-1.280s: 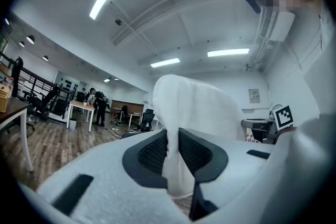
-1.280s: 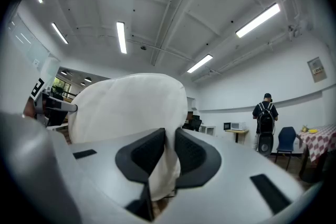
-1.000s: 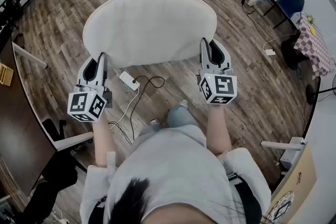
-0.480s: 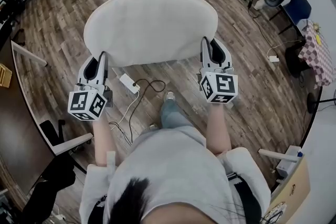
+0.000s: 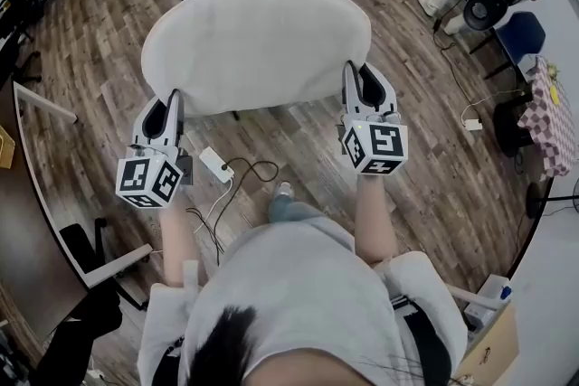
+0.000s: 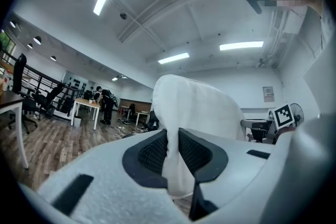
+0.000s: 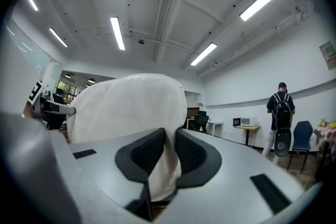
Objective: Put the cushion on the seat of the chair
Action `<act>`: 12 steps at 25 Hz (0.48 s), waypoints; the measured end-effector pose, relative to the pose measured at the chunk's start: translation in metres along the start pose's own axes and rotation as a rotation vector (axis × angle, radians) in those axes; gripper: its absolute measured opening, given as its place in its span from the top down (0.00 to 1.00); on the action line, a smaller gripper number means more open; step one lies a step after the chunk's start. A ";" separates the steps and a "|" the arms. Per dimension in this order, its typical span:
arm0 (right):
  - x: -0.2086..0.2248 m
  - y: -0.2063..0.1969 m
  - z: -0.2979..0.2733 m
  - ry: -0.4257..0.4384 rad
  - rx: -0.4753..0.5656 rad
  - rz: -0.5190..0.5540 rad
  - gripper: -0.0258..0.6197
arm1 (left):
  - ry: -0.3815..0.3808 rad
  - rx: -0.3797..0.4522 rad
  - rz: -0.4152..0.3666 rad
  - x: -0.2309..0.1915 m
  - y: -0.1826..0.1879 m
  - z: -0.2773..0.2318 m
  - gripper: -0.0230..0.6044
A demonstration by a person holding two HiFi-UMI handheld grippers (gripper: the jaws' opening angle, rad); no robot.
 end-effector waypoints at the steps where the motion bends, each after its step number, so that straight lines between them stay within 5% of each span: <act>1: 0.007 0.000 -0.009 0.005 -0.001 -0.001 0.87 | 0.005 0.000 0.000 0.001 0.000 -0.010 0.87; 12: 0.065 -0.011 -0.075 0.048 0.003 -0.048 0.87 | 0.043 -0.001 -0.015 0.016 0.000 -0.082 0.87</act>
Point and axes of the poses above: the fingertips, and each gripper's own axes: z backward along the fingers, x to its right, y out of its top, the point moved 7 cm from there along z, backward along the fingers, and after that the axes turned 3 degrees about -y, right-handed, at the moved point
